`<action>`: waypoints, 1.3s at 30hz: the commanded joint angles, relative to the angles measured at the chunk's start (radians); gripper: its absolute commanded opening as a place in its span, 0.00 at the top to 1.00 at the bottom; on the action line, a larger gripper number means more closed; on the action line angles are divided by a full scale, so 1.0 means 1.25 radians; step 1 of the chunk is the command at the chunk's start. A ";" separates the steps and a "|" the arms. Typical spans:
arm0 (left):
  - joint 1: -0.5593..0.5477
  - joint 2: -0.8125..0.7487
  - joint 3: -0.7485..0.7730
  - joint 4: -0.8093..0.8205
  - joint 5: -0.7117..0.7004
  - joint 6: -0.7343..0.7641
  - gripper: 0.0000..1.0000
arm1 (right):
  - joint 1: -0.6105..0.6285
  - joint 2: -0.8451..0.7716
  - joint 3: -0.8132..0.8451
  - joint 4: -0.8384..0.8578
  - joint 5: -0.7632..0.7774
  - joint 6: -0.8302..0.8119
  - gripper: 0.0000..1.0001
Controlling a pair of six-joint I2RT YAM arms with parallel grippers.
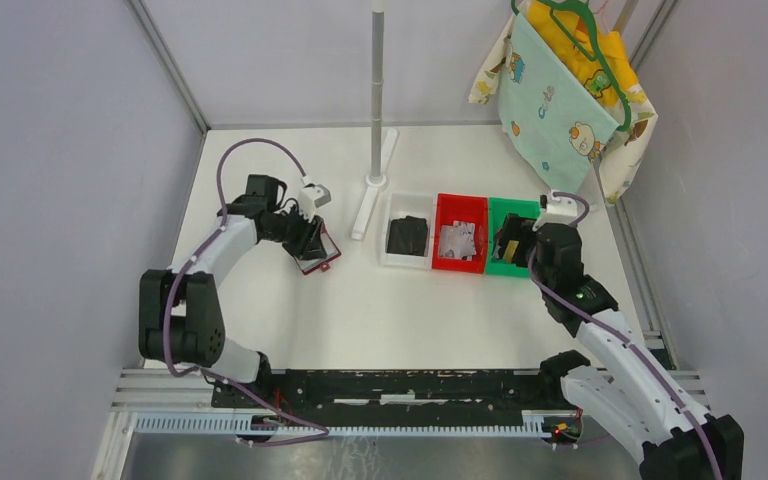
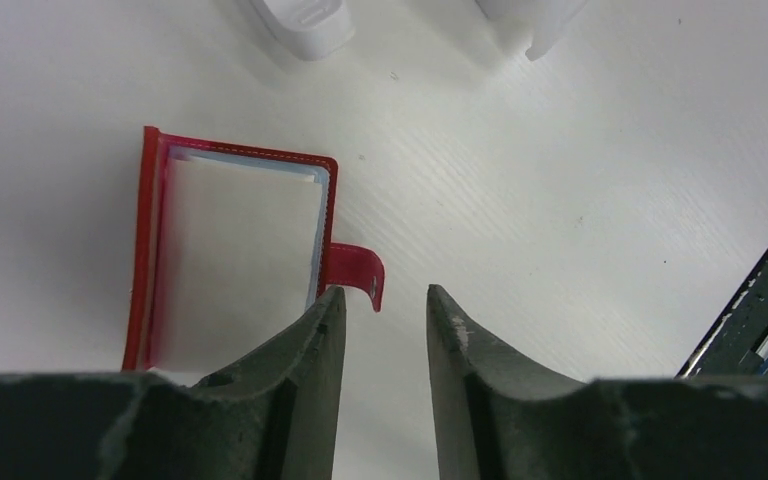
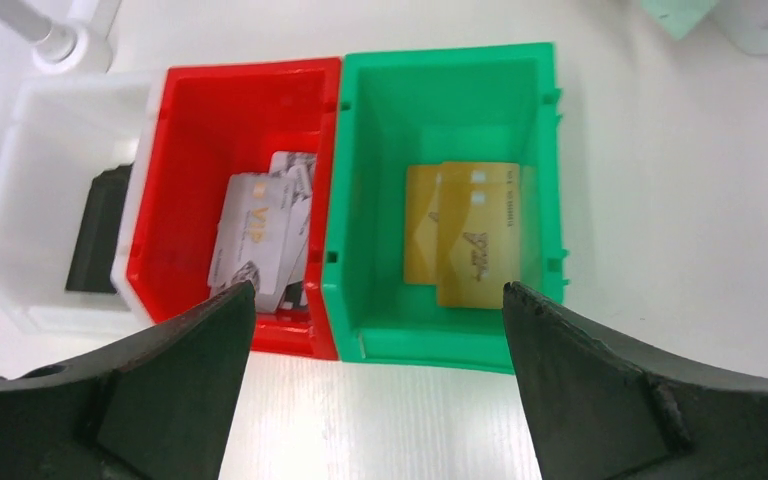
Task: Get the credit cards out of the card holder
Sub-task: Place the card holder at the center of the board, then reset both arms
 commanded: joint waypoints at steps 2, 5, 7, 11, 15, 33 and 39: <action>0.013 -0.132 0.062 -0.002 -0.030 -0.016 0.52 | -0.036 -0.037 0.019 0.018 0.131 0.005 0.02; 0.063 -0.165 0.051 0.085 -0.087 -0.033 0.41 | -0.042 -0.060 -0.008 0.038 0.279 -0.025 0.02; 0.143 -0.156 0.038 0.169 -0.097 -0.066 0.31 | -0.050 -0.096 -0.055 0.092 0.370 -0.063 0.02; 0.305 -0.082 0.042 0.286 -0.050 -0.153 0.18 | -0.052 -0.150 -0.188 0.259 0.558 -0.181 0.02; 0.398 -0.040 -0.036 0.442 0.004 -0.243 0.00 | -0.080 -0.137 -0.304 0.417 0.617 -0.236 0.02; 0.317 -0.004 -0.438 1.170 -0.096 -0.482 0.00 | -0.160 0.266 -0.543 1.144 0.395 -0.357 0.02; 0.244 -0.001 -0.495 1.277 -0.211 -0.446 0.00 | -0.160 0.352 -0.562 1.281 0.346 -0.383 0.02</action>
